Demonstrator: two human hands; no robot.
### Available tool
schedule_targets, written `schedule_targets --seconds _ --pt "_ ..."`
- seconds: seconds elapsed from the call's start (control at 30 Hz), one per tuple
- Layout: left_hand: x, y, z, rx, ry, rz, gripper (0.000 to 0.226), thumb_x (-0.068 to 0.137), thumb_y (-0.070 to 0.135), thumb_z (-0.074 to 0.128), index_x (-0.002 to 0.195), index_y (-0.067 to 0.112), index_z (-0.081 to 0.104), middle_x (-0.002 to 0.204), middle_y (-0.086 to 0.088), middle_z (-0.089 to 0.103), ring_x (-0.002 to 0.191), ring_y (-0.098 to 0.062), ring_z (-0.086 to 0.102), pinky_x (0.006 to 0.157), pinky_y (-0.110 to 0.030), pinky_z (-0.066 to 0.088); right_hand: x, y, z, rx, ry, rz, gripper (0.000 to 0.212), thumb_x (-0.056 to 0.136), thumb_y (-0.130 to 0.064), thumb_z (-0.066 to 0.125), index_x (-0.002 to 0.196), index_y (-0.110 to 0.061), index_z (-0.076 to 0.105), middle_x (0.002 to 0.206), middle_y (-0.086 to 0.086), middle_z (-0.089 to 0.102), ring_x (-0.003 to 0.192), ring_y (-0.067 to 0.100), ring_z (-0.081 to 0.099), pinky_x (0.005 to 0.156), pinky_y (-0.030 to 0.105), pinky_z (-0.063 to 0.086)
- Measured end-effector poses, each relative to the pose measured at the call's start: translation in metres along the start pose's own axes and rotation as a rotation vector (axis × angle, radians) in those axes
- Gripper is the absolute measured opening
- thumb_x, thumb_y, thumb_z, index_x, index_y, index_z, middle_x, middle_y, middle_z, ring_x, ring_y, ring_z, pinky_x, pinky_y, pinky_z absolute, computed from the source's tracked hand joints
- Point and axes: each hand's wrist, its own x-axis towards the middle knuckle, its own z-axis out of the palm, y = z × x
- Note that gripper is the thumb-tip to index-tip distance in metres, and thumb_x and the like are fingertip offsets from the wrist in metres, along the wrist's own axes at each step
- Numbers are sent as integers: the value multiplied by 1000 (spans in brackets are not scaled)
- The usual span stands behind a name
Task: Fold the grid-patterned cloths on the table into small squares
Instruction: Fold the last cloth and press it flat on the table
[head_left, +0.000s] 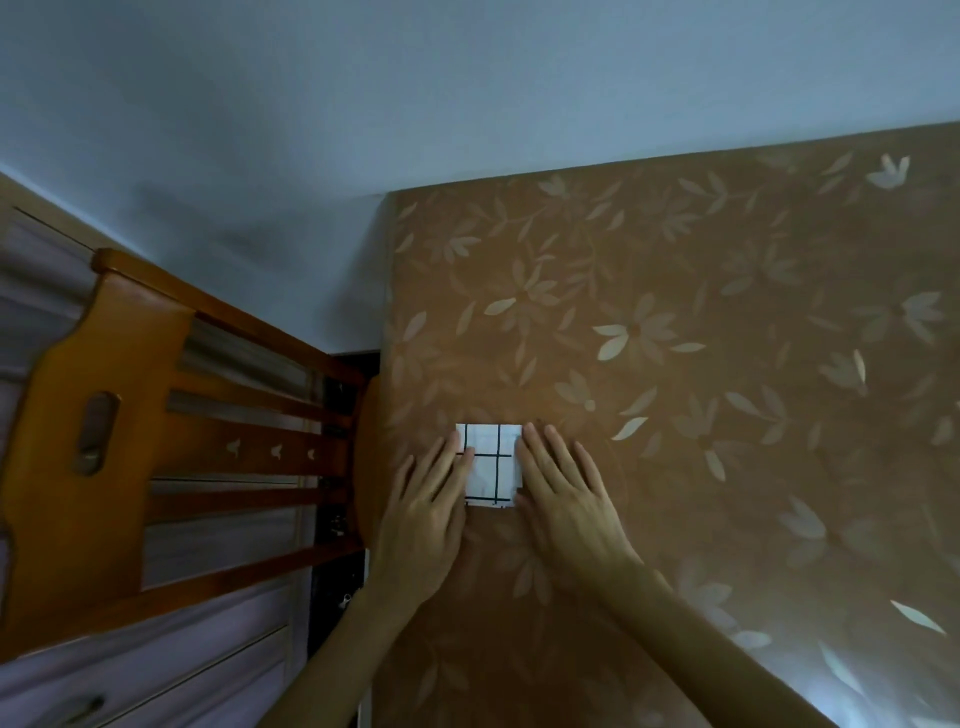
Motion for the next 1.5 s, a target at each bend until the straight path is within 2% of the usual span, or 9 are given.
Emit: schedule_targets --seconds 0.17,0.27,0.4,0.5,0.7,0.97,1.17,1.33,1.5 --pt "-3 15 -18 -192 69 -100 43 103 29 43 142 14 54 151 -7 48 141 -23 43 114 -37 40 -15 -8 -17 230 85 28 46 105 -28 35 149 -14 41 160 1 35 151 19 25 120 39 25" --pt "1 24 -26 -211 101 -131 37 102 22 52 137 15 60 144 -5 52 134 -18 48 109 -31 44 -20 -20 -23 330 168 77 39 103 -23 43 140 -16 52 146 2 51 125 22 50 102 33 43" --pt "0 27 -19 -160 38 -158 31 101 26 56 130 20 65 143 -2 53 129 -15 50 102 -30 50 -10 -35 -17 424 162 139 40 101 -26 50 139 -15 55 127 9 55 101 21 60 77 22 52" --pt "-2 22 -13 -134 25 -160 31 102 26 53 130 19 65 145 -4 51 132 -17 49 105 -32 49 4 -45 -14 457 115 207 36 97 -11 59 132 -10 59 122 13 54 93 27 67 73 31 60" --pt "-3 -5 -18 -104 83 -247 35 103 27 45 128 13 66 142 -11 55 129 -27 54 105 -38 50 36 -67 -9 440 36 91 39 91 2 61 130 -4 60 123 16 53 89 31 69 72 36 61" --pt "7 -25 -37 -2 33 -216 27 100 22 55 123 14 66 135 -13 58 117 -30 60 92 -39 55 59 -82 0 351 -7 93 39 94 -3 57 133 -9 56 127 15 48 103 32 62 75 38 59" --pt "-23 -5 -57 -88 -4 -226 33 100 24 54 132 18 60 143 -10 51 126 -25 54 99 -38 53 19 -82 -17 332 56 78 49 92 -16 63 140 -22 50 126 12 51 110 30 56 75 37 58" --pt "-64 25 -89 -109 -38 -247 34 100 22 52 133 18 59 136 -3 55 124 -19 53 98 -32 51 -35 -86 -43 307 55 114 41 95 -25 48 133 -13 57 119 15 59 105 37 59 86 43 52" --pt "-118 53 -114 -130 -71 -183 28 100 22 51 127 21 61 124 1 60 112 -16 60 86 -27 52 -104 -101 -59 249 74 163 36 92 -11 54 128 -11 60 116 14 64 104 37 62 87 42 51"
